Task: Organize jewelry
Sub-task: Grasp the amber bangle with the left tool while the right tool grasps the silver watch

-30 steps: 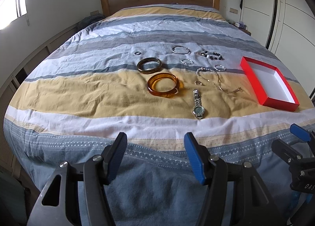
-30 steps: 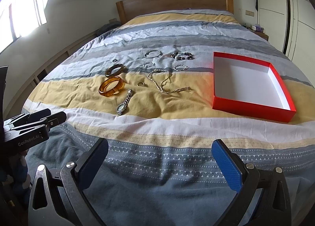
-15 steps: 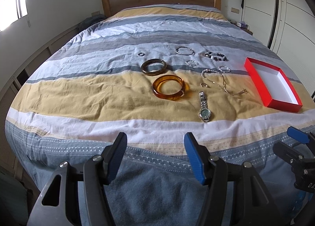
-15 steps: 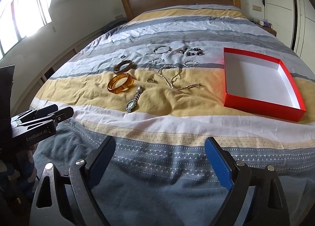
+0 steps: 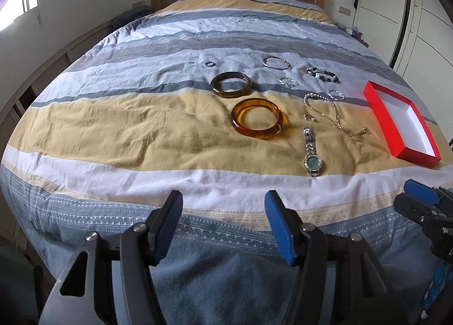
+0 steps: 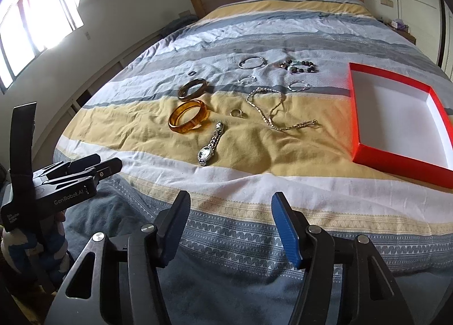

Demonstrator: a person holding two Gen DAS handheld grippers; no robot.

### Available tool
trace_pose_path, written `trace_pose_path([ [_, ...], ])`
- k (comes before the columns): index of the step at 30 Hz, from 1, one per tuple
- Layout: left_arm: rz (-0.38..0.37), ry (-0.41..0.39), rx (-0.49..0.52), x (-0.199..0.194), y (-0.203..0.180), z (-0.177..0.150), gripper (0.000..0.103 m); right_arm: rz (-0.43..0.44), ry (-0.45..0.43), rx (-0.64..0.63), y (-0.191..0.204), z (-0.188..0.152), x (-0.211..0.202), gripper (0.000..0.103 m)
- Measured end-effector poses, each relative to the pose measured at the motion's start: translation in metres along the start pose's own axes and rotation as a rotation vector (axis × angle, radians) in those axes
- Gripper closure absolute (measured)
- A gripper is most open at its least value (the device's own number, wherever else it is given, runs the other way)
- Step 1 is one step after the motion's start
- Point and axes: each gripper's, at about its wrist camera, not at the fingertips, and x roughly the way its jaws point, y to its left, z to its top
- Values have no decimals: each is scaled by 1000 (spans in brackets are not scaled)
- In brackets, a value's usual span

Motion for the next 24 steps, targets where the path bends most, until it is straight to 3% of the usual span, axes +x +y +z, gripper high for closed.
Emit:
trace_pose_path([
  [9,-12,26,-24,23,13,20,45,61,55,-23,8,20,32,56],
  [24,-67,56,-49,89,23,92,46,126,161,5,11,72,117,71],
])
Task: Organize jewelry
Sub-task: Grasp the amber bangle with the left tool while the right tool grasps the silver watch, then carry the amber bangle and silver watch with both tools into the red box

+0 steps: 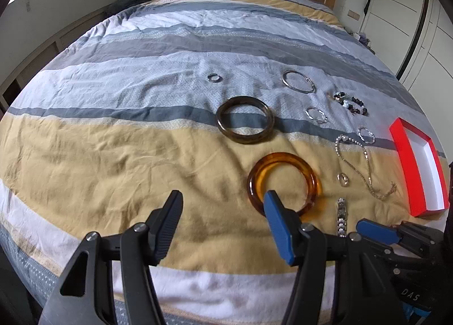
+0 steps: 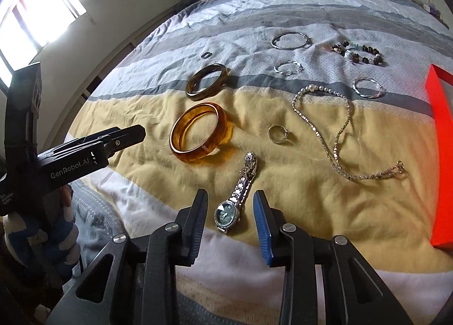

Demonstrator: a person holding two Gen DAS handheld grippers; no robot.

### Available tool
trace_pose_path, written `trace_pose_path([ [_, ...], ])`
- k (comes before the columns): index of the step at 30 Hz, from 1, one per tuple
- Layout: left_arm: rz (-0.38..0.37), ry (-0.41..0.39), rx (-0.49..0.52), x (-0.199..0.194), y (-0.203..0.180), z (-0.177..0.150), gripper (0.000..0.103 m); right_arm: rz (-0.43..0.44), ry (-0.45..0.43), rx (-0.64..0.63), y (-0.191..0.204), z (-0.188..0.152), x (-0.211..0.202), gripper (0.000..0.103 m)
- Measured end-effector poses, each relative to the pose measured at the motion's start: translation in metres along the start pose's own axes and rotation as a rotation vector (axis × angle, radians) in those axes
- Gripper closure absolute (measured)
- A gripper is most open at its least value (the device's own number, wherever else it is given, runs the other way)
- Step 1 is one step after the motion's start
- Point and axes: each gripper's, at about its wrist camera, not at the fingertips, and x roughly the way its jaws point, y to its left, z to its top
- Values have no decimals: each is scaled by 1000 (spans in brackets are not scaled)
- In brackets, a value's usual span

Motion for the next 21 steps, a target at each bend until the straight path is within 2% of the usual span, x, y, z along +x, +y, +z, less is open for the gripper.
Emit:
trace_pose_path([
  [3,-17,24,12,18,-4,6,47,-5,33,17,-6,3,15,73],
  [9,-53,91,23,54,-8,6,61,28,64,41,-17,3,33,77],
  [14,-60,114,39,67,-11,6,66,57,79,45,-20,5,44,81],
  [17,-69,119,62,69,-16,6,77,63,83,45,-19,8,51,88],
  [19,-75,119,72,69,-19,7,90,70,83,47,-20,9,52,92],
  [21,-60,109,77,66,-21,7,93,72,82,43,-21,10,52,93],
])
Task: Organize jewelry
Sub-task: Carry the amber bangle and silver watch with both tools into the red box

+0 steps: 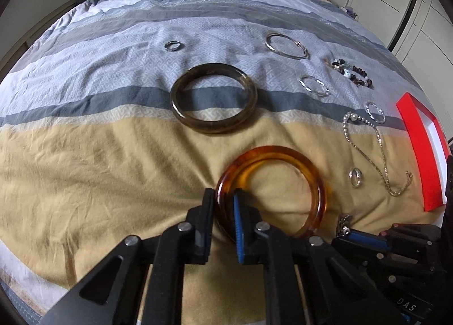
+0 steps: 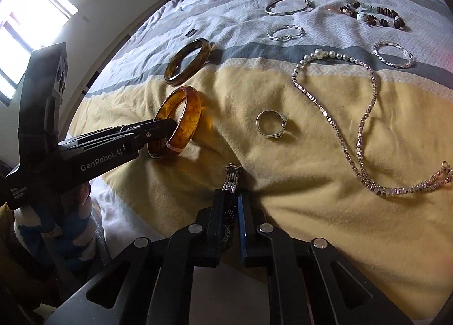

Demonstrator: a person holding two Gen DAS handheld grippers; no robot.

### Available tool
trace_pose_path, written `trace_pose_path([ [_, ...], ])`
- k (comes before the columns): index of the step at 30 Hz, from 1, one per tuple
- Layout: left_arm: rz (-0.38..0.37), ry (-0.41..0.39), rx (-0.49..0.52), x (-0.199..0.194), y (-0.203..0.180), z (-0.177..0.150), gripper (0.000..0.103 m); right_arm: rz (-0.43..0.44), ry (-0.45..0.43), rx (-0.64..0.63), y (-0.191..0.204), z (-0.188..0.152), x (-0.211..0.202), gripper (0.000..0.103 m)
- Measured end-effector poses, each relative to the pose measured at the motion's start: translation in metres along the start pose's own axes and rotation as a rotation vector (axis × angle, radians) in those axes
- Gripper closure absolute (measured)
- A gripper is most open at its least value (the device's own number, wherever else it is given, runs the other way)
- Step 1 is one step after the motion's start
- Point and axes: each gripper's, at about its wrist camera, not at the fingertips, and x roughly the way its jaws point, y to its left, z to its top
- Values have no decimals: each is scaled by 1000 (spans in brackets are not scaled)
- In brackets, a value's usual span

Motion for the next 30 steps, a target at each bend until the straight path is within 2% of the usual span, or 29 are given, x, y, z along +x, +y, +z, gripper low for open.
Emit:
trace_pose_path([
  [16,84,-91,-63,-69,12,-17,94,-23,-116,-66,34,-6,-54,94],
  [23,95,-156,-57,-114,6,-31,94,-33,-200,-91,54,-21,-104,94],
  [30,87,-222,-21,-161,-17,-45,94,-54,-291,-96,61,-44,-157,94],
])
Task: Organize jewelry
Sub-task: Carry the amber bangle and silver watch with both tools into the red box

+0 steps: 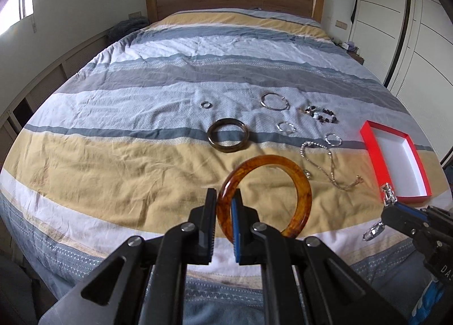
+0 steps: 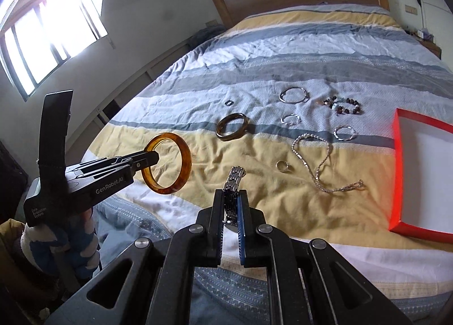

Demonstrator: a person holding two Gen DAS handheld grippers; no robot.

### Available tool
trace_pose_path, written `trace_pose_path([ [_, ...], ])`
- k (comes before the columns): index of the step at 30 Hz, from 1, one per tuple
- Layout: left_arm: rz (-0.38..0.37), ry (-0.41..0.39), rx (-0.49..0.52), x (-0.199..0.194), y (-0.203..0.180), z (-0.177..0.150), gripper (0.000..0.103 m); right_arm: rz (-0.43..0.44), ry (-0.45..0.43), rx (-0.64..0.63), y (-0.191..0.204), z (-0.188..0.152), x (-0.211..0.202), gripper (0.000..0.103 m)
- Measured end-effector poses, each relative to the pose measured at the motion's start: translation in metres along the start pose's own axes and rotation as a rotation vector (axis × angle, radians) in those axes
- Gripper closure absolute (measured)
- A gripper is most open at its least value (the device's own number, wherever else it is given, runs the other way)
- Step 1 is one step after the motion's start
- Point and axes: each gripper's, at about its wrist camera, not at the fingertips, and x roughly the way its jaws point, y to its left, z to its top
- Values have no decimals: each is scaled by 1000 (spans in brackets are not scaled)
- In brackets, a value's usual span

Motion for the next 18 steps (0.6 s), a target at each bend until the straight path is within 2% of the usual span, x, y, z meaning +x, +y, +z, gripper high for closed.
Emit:
trace_pose_path([
  [9,-76,-27,54,-41,-59,6,94,-66,-121,38,-30,-13,-80,94],
  [18,-136,-11,152,-40,-146,30,94,-184,-191,94,-108,-9,-135,94],
])
